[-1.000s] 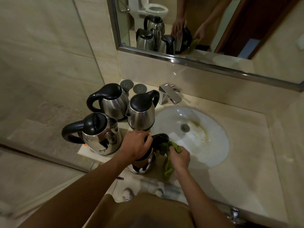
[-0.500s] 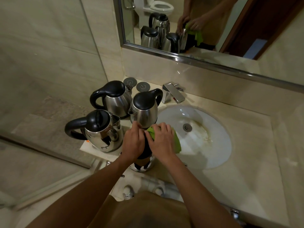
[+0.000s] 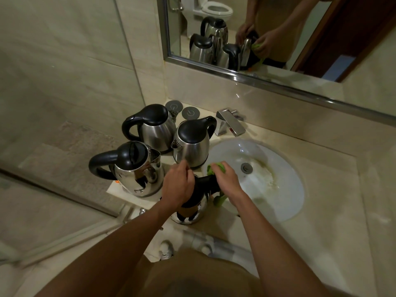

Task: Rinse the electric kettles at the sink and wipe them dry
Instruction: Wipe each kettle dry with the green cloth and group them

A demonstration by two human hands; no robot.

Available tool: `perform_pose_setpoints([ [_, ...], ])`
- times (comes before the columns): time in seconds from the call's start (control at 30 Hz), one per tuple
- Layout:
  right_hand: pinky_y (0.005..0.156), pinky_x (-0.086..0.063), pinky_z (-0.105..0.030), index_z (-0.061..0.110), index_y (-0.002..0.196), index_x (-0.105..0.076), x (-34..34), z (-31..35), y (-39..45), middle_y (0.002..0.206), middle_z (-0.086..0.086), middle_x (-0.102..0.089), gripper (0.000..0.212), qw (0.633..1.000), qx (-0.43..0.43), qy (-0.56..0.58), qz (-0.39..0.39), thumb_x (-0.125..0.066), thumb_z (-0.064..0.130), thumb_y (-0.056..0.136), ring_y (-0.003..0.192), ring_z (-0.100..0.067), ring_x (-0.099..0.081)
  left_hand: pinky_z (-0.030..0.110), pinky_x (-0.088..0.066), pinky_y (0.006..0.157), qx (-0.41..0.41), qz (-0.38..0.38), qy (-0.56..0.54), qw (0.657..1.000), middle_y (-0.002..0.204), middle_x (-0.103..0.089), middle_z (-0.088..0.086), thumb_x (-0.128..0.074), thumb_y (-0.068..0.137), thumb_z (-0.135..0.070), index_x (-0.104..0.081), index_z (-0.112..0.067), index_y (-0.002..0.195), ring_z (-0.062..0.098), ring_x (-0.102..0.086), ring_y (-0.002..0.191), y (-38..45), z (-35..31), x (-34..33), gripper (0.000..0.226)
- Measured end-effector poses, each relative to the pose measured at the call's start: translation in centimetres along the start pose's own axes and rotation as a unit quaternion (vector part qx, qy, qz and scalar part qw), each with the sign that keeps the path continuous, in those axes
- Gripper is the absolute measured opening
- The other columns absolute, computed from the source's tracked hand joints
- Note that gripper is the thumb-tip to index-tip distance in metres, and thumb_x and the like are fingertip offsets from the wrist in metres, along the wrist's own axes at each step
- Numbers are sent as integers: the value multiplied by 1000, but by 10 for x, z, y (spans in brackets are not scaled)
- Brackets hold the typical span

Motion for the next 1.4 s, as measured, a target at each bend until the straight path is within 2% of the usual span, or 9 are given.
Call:
perform_pose_setpoints([
  [0.23, 69, -46, -37, 15, 81, -53, 5, -16, -20, 79, -5, -59, 29, 999, 20, 1, -47, -55, 39, 96, 77, -20, -58, 41, -46, 69, -123, 89, 43, 987, 80, -51, 3, -44, 95, -22, -50, -15, 86, 18, -46, 73, 7, -19, -9, 13],
  [0.4, 60, -36, -32, 8, 77, -52, 5, -34, -39, 70, -2, -51, 29, 999, 9, 24, -46, -56, 29, 96, 64, -14, -48, 37, -45, 71, -231, 193, 76, 951, 91, -55, 6, -31, 91, -34, -54, -14, 95, 19, -49, 79, 6, -40, -17, 32],
  [0.53, 61, -34, -32, 16, 70, -45, 4, -43, -41, 66, 1, -44, 31, 999, -1, 30, -27, -55, 29, 96, 63, -15, -44, 35, -43, 67, -267, 176, 87, 944, 90, -54, 4, -28, 89, -35, -54, -15, 98, 19, -48, 75, 9, -43, -18, 33],
  [0.63, 64, -36, -33, 17, 75, -47, -1, -42, -39, 71, -2, -46, 29, 999, -1, 35, 6, -55, 35, 96, 67, -16, -46, 39, -43, 73, -196, 88, 99, 972, 83, -53, 3, -33, 89, -30, -52, -18, 94, 19, -46, 75, 13, -29, -6, 23],
  [0.73, 68, -40, -33, 17, 84, -51, -10, -35, -36, 78, -2, -52, 29, 997, 1, 24, 74, -53, 42, 99, 72, -15, -51, 40, -41, 82, -63, 35, 91, 993, 84, -56, 3, -33, 87, -25, -50, -19, 93, 22, -51, 80, 10, -10, -3, 19],
  [0.87, 72, -43, -23, 18, 106, -57, -20, -8, -24, 98, 1, -59, 21, 987, 32, -16, 158, -50, 37, 102, 87, -10, -55, 45, -42, 93, 123, -14, -56, 991, 88, -63, 2, -36, 91, -22, -57, -18, 91, 24, -58, 89, 9, 24, -2, 21],
  [1.0, 81, -41, -21, 23, 120, -55, -36, 15, -8, 123, -2, -48, 22, 983, 65, -41, 169, -48, 35, 103, 109, -14, -50, 50, -47, 88, 109, -52, -112, 986, 78, -61, -2, -29, 88, -33, -54, -25, 82, 20, -59, 79, 4, 20, 6, 27],
  [1.23, 94, -46, -33, 26, 122, -52, -65, 17, 18, 129, -7, -48, 25, 984, 32, -22, 177, -44, 40, 103, 114, -20, -51, 45, -52, 70, 121, -82, -118, 982, 79, -62, 0, -29, 88, -31, -53, -20, 84, 15, -58, 73, 2, 21, 10, 26],
  [1.4, 90, -46, -35, 32, 116, -48, -59, -5, 10, 123, -6, -52, 21, 977, -15, 12, 212, -42, 47, 103, 113, -22, -52, 39, -43, 81, 127, -103, -92, 982, 88, -55, 2, -35, 87, -25, -54, -15, 88, 18, -48, 85, 0, 24, 14, 21],
])
Point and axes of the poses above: each hand's wrist, its own y-axis towards the middle knuckle, its own x-axis out of the back of the hand, z = x × y, the point moved 10 cm from there along y, towards the middle knuckle
